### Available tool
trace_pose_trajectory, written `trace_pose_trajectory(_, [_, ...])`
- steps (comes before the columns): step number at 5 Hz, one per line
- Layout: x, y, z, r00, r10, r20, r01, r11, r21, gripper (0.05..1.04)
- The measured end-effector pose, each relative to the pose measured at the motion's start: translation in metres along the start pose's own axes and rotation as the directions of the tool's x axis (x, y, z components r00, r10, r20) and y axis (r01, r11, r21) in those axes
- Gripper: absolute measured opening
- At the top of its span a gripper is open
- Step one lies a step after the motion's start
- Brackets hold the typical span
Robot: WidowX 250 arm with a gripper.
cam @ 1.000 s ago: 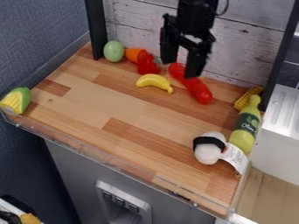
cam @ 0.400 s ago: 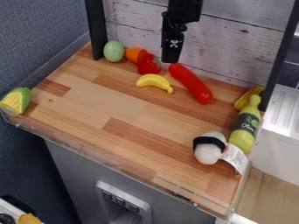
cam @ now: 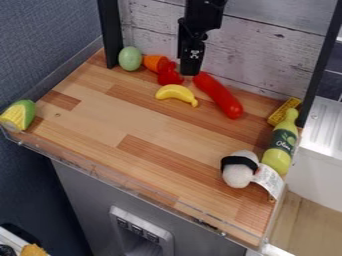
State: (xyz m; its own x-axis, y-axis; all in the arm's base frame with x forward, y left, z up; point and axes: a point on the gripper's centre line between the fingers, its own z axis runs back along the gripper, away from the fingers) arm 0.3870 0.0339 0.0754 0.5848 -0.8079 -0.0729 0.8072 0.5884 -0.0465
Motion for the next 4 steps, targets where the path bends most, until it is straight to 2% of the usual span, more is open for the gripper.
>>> trace_pose_trajectory(1, [-0.01,0.003,-0.012,0.985,0.17,0.009,-0.17,0.985,-0.001,0.999])
trace_pose_trajectory(2, [-0.022,0.003,-0.038,0.962,0.271,-0.009,-0.271,0.962,-0.022,0.999])
trace_pose_trajectory(3, [-0.024,0.004,-0.048,0.963,0.269,-0.004,-0.269,0.963,-0.014,0.999])
trace_pose_trajectory(4, [-0.025,0.004,-0.064,0.982,0.189,-0.021,-0.19,0.981,-0.031,0.998])
